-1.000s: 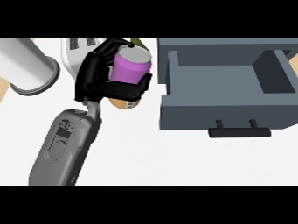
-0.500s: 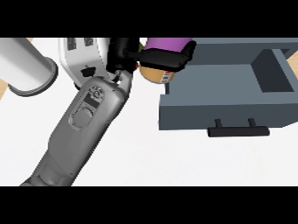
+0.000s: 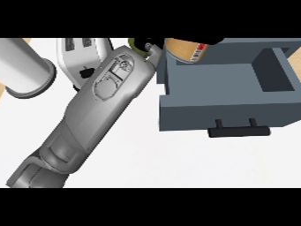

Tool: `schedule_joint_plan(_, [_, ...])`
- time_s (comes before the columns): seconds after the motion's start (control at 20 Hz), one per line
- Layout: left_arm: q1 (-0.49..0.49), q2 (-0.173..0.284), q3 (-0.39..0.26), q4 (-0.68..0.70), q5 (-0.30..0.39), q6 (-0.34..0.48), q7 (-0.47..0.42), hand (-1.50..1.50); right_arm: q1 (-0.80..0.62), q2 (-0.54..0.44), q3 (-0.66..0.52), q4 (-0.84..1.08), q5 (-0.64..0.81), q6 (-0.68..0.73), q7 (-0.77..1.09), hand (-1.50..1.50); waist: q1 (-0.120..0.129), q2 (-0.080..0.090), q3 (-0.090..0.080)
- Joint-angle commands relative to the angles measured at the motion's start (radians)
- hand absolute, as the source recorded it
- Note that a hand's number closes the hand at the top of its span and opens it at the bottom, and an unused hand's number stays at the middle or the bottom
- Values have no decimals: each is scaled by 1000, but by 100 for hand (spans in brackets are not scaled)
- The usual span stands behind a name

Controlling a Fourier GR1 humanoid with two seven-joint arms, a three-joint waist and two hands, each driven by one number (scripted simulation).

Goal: Pick up the can, place it into the drawer and close the drawer

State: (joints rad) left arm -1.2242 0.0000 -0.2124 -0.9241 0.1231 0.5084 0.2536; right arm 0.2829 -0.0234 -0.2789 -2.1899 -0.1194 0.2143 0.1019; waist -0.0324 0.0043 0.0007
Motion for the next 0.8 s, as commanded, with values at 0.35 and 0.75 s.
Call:
schedule_joint_plan(0.35, [-220, 0, -90, 274, 158, 63, -65, 150, -26, -1, 24, -2, 19, -4, 35, -150, -19, 4, 1])
schedule_joint_plan(0.75, [-224, 0, -165, 390, 262, 63, -160, 150, -50, -18, -22, 60, -21, 18, -21, -150, -40, 10, 2])
